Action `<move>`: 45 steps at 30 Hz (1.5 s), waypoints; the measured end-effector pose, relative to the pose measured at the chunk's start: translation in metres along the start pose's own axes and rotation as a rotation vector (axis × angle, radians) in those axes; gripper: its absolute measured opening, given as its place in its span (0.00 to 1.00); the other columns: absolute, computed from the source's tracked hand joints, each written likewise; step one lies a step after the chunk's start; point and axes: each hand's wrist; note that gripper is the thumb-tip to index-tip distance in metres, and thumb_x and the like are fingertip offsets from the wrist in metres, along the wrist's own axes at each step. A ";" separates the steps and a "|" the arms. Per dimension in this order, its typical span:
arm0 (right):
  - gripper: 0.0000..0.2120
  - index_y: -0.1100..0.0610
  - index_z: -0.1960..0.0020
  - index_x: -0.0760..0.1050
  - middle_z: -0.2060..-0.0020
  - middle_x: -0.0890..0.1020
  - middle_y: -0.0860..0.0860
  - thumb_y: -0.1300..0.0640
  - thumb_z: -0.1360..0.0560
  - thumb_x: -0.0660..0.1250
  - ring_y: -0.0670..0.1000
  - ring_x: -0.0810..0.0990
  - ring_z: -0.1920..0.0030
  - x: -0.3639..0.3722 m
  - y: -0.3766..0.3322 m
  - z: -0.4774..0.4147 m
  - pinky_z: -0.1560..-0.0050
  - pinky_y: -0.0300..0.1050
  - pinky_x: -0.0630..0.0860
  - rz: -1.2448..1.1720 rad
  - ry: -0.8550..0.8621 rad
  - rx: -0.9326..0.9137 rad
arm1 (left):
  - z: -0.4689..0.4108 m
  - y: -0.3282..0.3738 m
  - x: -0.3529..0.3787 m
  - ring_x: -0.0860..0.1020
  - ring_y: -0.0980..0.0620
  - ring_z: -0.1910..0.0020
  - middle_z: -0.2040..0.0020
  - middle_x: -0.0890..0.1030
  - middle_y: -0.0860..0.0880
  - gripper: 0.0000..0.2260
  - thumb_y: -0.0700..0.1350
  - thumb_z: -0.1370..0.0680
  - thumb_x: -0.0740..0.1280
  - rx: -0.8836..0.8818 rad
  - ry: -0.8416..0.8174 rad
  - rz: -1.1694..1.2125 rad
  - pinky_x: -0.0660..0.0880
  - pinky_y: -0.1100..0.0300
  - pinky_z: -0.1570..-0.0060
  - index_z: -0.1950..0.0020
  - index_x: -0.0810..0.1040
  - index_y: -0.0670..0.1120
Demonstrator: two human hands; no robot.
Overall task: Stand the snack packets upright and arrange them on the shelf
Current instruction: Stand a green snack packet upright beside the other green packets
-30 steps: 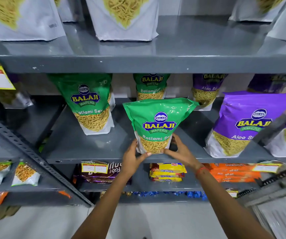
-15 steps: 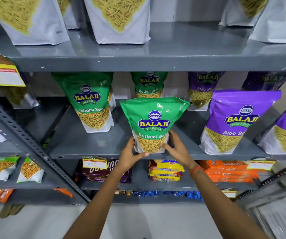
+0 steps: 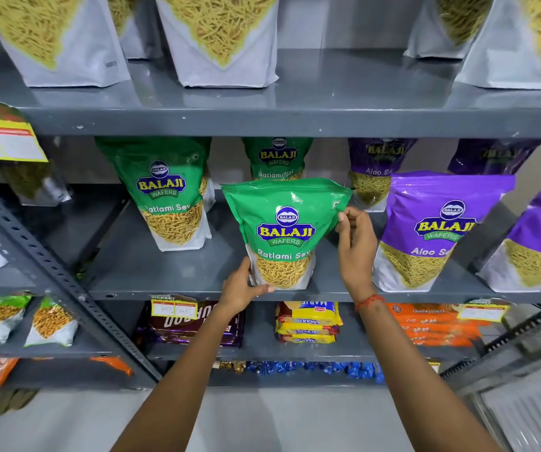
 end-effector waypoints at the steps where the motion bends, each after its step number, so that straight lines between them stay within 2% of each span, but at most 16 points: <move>1: 0.08 0.60 0.45 0.73 0.52 0.79 0.58 0.58 0.21 0.60 0.51 0.77 0.53 0.000 0.001 0.001 0.52 0.51 0.77 -0.032 -0.016 0.030 | 0.001 0.000 0.000 0.72 0.43 0.33 0.32 0.75 0.47 0.36 0.50 0.34 0.76 -0.002 0.006 -0.002 0.71 0.41 0.35 0.31 0.63 0.49; 4: 0.18 0.58 0.36 0.68 0.44 0.78 0.54 0.54 0.23 0.61 0.44 0.77 0.45 0.000 0.012 0.011 0.44 0.37 0.74 -0.134 -0.161 0.135 | 0.002 -0.001 -0.001 0.72 0.43 0.33 0.33 0.75 0.47 0.36 0.49 0.35 0.77 -0.015 -0.001 0.025 0.71 0.42 0.35 0.32 0.64 0.49; 7: 0.25 0.57 0.28 0.59 0.31 0.70 0.56 0.54 0.23 0.59 0.50 0.70 0.33 0.003 0.032 0.036 0.33 0.44 0.67 -0.099 -0.427 0.294 | 0.002 0.000 -0.003 0.71 0.44 0.33 0.33 0.74 0.47 0.36 0.49 0.35 0.78 -0.036 -0.031 0.067 0.71 0.47 0.35 0.33 0.64 0.49; 9: 0.27 0.57 0.25 0.53 0.25 0.61 0.56 0.57 0.21 0.59 0.53 0.63 0.27 0.007 0.040 0.055 0.28 0.49 0.62 -0.070 -0.481 0.370 | 0.003 0.003 -0.004 0.71 0.45 0.33 0.32 0.73 0.47 0.36 0.48 0.35 0.78 -0.049 -0.043 0.074 0.71 0.52 0.39 0.33 0.64 0.49; 12: 0.22 0.61 0.29 0.61 0.32 0.66 0.59 0.56 0.21 0.58 0.55 0.65 0.31 0.010 0.033 0.071 0.30 0.55 0.64 0.043 -0.157 0.207 | 0.010 0.013 -0.009 0.67 0.46 0.30 0.29 0.69 0.48 0.40 0.52 0.35 0.77 -0.033 -0.039 0.079 0.69 0.53 0.38 0.30 0.60 0.50; 15: 0.12 0.58 0.42 0.70 0.46 0.70 0.53 0.54 0.21 0.56 0.51 0.69 0.43 0.018 0.005 0.077 0.39 0.50 0.69 0.019 0.105 -0.080 | 0.029 0.028 -0.016 0.57 0.50 0.25 0.22 0.57 0.50 0.45 0.63 0.33 0.71 0.014 0.127 0.085 0.61 0.48 0.29 0.24 0.49 0.53; 19: 0.12 0.56 0.46 0.70 0.50 0.68 0.51 0.49 0.20 0.53 0.45 0.66 0.45 0.051 -0.039 0.089 0.39 0.34 0.63 -0.061 -0.023 -0.357 | 0.058 0.042 -0.032 0.57 0.59 0.27 0.23 0.58 0.53 0.34 0.66 0.26 0.57 0.193 0.539 -0.019 0.55 0.61 0.30 0.25 0.49 0.56; 23: 0.14 0.58 0.44 0.70 0.48 0.72 0.56 0.51 0.20 0.52 0.50 0.70 0.44 0.105 -0.055 0.093 0.39 0.40 0.67 -0.126 -0.275 -0.368 | 0.055 0.027 -0.069 0.61 0.52 0.27 0.24 0.62 0.50 0.29 0.60 0.23 0.55 0.218 0.703 -0.016 0.59 0.58 0.30 0.25 0.54 0.51; 27: 0.20 0.60 0.37 0.68 0.41 0.73 0.58 0.47 0.20 0.52 0.50 0.69 0.37 0.169 -0.057 0.092 0.33 0.32 0.60 -0.069 -0.487 -0.277 | 0.034 -0.017 -0.112 0.62 0.46 0.26 0.24 0.62 0.44 0.30 0.57 0.22 0.58 0.086 0.696 0.017 0.61 0.51 0.29 0.24 0.53 0.46; 31: 0.22 0.63 0.30 0.62 0.36 0.68 0.63 0.53 0.20 0.57 0.58 0.66 0.34 0.230 -0.041 0.083 0.31 0.41 0.58 0.022 -0.425 0.022 | -0.001 -0.063 -0.164 0.56 0.45 0.24 0.22 0.55 0.43 0.38 0.54 0.24 0.65 -0.136 0.568 0.055 0.56 0.54 0.28 0.24 0.47 0.42; 33: 0.28 0.63 0.27 0.56 0.32 0.65 0.65 0.50 0.21 0.59 0.62 0.63 0.31 0.248 -0.025 0.073 0.29 0.50 0.58 0.095 -0.459 0.193 | -0.018 -0.076 -0.182 0.55 0.47 0.24 0.22 0.53 0.45 0.40 0.49 0.25 0.68 -0.146 0.408 0.146 0.56 0.55 0.28 0.23 0.45 0.44; 35: 0.34 0.62 0.25 0.51 0.27 0.61 0.62 0.46 0.22 0.60 0.60 0.59 0.27 0.263 -0.014 0.064 0.28 0.51 0.56 0.100 -0.559 0.298 | -0.033 -0.086 -0.197 0.55 0.49 0.24 0.22 0.55 0.46 0.41 0.45 0.27 0.70 -0.138 0.261 0.252 0.57 0.53 0.27 0.23 0.47 0.45; 38: 0.33 0.57 0.26 0.55 0.27 0.65 0.57 0.45 0.24 0.63 0.56 0.63 0.27 0.274 -0.005 0.057 0.29 0.46 0.59 -0.017 -0.676 0.332 | -0.051 -0.092 -0.211 0.68 0.48 0.30 0.29 0.69 0.46 0.28 0.41 0.26 0.70 -0.101 0.136 0.295 0.68 0.59 0.36 0.29 0.62 0.43; 40: 0.29 0.54 0.28 0.59 0.30 0.70 0.55 0.46 0.25 0.65 0.54 0.68 0.30 0.277 -0.002 0.059 0.29 0.51 0.64 -0.084 -0.684 0.372 | -0.057 -0.093 -0.217 0.73 0.48 0.36 0.34 0.75 0.43 0.19 0.39 0.25 0.68 -0.079 0.123 0.293 0.72 0.65 0.46 0.35 0.69 0.40; 42: 0.29 0.53 0.29 0.61 0.32 0.72 0.53 0.44 0.26 0.66 0.53 0.70 0.32 0.273 -0.002 0.065 0.31 0.53 0.67 -0.076 -0.650 0.390 | -0.053 -0.094 -0.218 0.75 0.49 0.40 0.35 0.76 0.40 0.17 0.39 0.25 0.68 -0.071 0.127 0.277 0.72 0.62 0.44 0.37 0.70 0.38; 45: 0.29 0.50 0.32 0.64 0.35 0.74 0.49 0.40 0.28 0.65 0.47 0.72 0.35 0.262 -0.006 0.086 0.34 0.48 0.69 -0.091 -0.624 0.328 | -0.031 -0.108 -0.217 0.77 0.48 0.40 0.38 0.78 0.41 0.18 0.39 0.25 0.68 -0.047 0.123 0.279 0.73 0.56 0.40 0.37 0.71 0.38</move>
Point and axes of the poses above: each hand's wrist, its own z-axis away from the middle knuckle, its own x-axis out of the palm, y = z × x
